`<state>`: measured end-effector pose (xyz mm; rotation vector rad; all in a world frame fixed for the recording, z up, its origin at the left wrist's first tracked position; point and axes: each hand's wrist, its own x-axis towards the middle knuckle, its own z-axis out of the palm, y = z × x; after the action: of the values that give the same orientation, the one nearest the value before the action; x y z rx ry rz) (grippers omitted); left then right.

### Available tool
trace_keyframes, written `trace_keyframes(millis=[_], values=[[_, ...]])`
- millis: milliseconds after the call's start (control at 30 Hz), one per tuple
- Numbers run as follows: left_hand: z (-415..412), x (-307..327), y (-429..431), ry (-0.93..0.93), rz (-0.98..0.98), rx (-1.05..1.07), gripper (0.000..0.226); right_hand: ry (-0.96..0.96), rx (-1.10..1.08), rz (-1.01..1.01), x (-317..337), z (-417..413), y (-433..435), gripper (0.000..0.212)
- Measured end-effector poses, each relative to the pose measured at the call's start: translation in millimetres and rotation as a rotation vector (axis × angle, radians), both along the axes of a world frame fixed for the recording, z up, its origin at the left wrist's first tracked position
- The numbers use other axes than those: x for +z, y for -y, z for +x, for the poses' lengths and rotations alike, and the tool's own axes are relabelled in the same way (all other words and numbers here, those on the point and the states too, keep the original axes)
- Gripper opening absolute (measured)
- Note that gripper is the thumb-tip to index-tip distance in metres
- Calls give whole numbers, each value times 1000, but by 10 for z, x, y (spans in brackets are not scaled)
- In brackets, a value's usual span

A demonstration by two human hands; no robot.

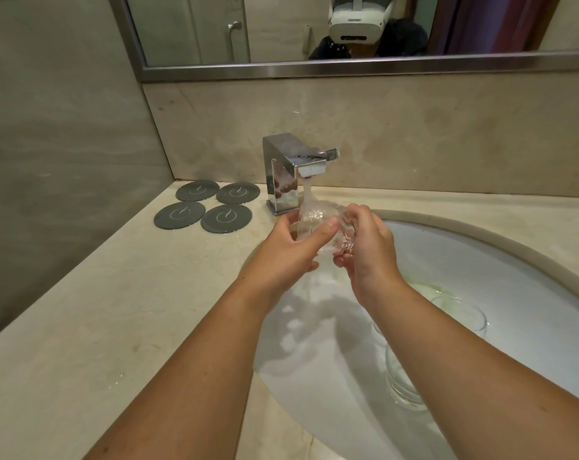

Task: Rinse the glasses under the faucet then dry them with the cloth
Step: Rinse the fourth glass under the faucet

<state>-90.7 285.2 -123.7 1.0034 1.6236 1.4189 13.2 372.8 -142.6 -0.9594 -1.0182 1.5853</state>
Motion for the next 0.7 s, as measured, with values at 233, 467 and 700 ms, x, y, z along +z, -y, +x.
trace_keyframes(millis=[233,467,700], values=[[-23,-1,-13,63,43,18,46,73,47,-6,-29,1,-13,38],[-34,-20,-23,40,88,-17,82,44,54,-60,-9,-3,31,40],[-11,-21,-10,87,9,9,67,37,-18,28,23,6,34,22]])
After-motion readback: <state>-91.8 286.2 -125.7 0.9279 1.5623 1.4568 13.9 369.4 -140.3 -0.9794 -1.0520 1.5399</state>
